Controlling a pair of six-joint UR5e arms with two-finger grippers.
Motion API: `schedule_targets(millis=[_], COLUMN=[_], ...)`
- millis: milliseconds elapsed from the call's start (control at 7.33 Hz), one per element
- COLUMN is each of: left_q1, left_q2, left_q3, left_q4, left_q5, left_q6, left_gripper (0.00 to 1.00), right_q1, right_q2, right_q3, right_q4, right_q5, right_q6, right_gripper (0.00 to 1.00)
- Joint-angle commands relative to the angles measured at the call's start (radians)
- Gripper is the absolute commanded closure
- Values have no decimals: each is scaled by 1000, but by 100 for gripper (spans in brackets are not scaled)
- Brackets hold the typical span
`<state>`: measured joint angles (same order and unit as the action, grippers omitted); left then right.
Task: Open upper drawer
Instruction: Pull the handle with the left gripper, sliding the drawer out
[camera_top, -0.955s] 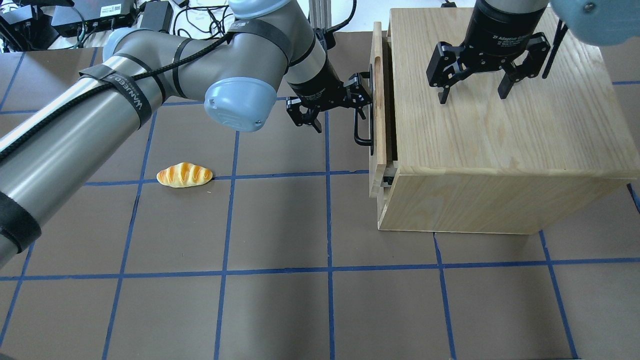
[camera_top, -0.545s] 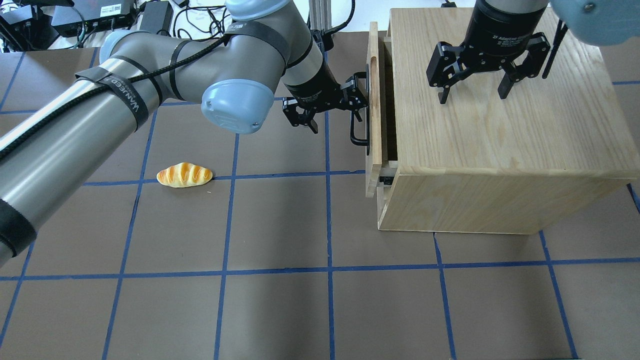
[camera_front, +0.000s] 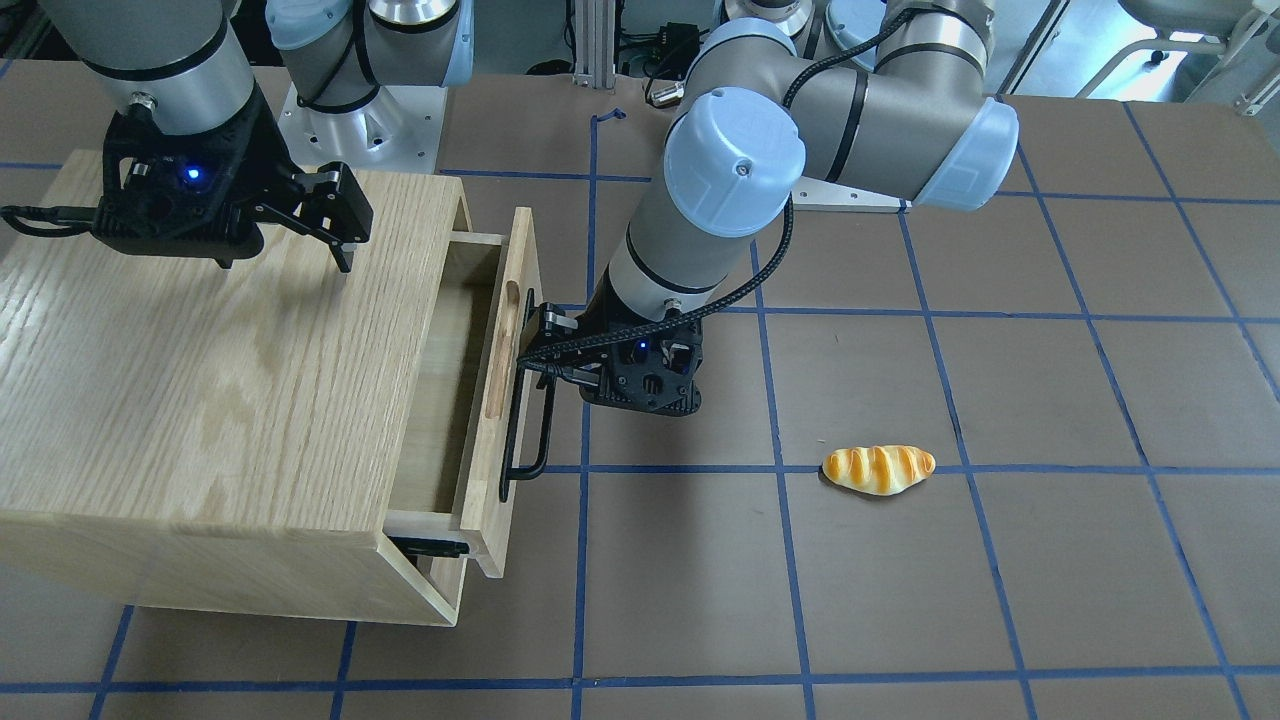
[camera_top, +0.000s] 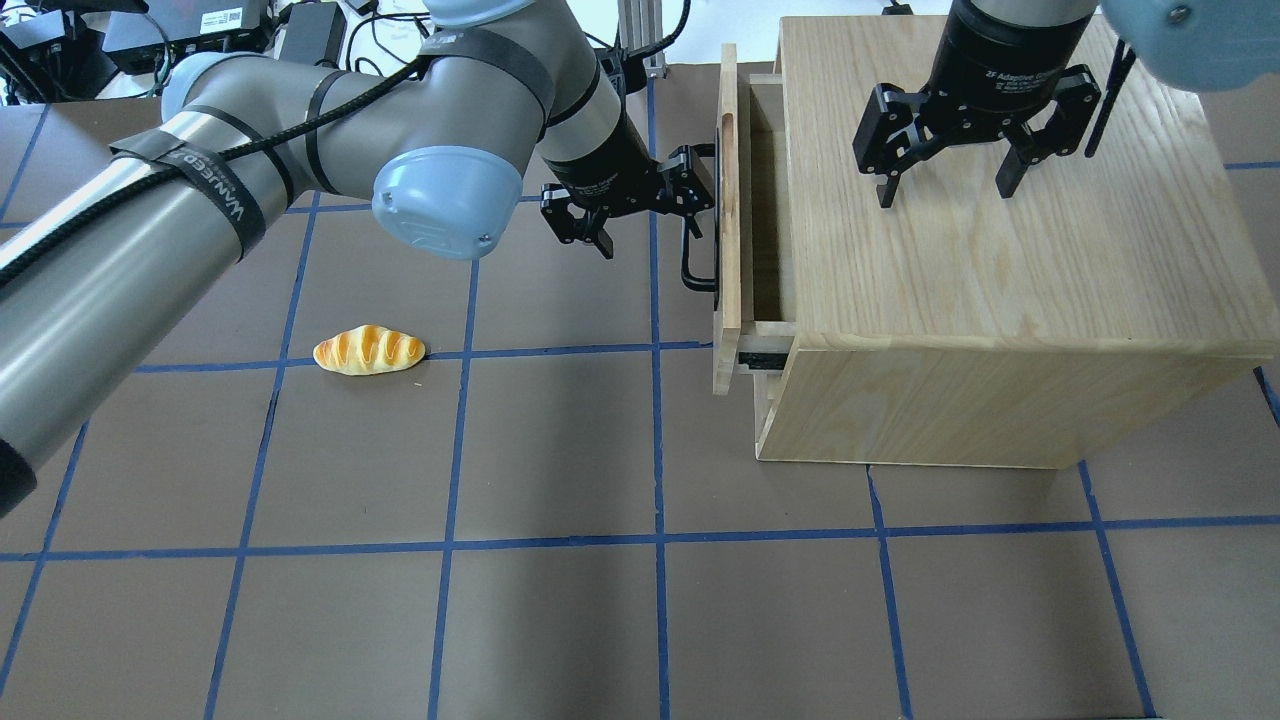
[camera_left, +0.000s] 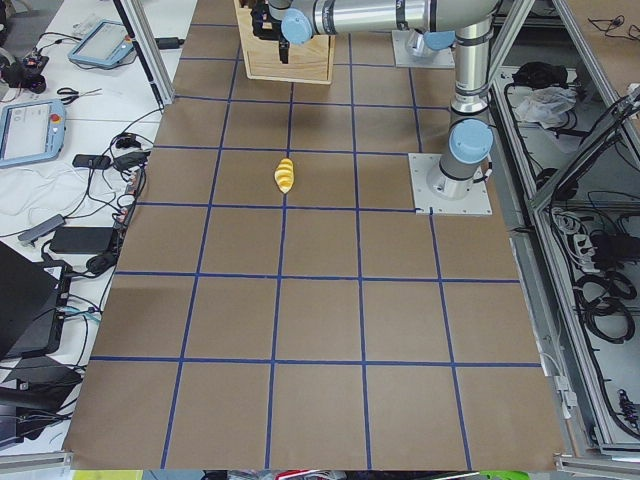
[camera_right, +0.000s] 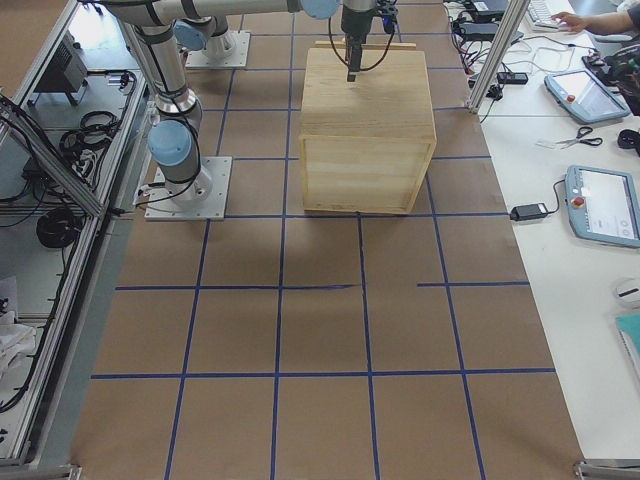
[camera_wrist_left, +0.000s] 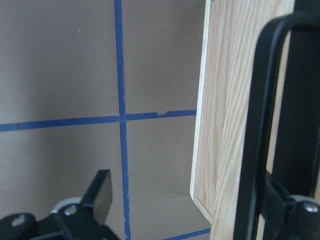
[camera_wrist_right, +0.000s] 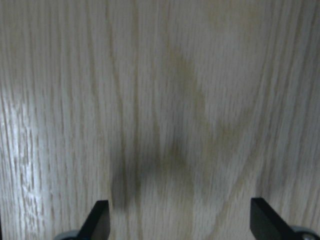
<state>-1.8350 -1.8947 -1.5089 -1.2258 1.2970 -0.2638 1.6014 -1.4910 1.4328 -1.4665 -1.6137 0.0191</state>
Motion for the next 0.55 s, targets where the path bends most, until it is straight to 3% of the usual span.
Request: schedule_targets(millis=[0,409], left_q1=[20,63], left_q2=[17,51], left_q3=[-17,-51], left_q4=[-17,-30], left_q5=[8,7], left_q6=[38,75], left_gripper=[0,0], right_q1=[0,0], right_q2=[0,0], right_q3=[0,0], right_q4=[0,0], right_q5=[0,0], right_q6=[1,1], right_gripper=[0,0])
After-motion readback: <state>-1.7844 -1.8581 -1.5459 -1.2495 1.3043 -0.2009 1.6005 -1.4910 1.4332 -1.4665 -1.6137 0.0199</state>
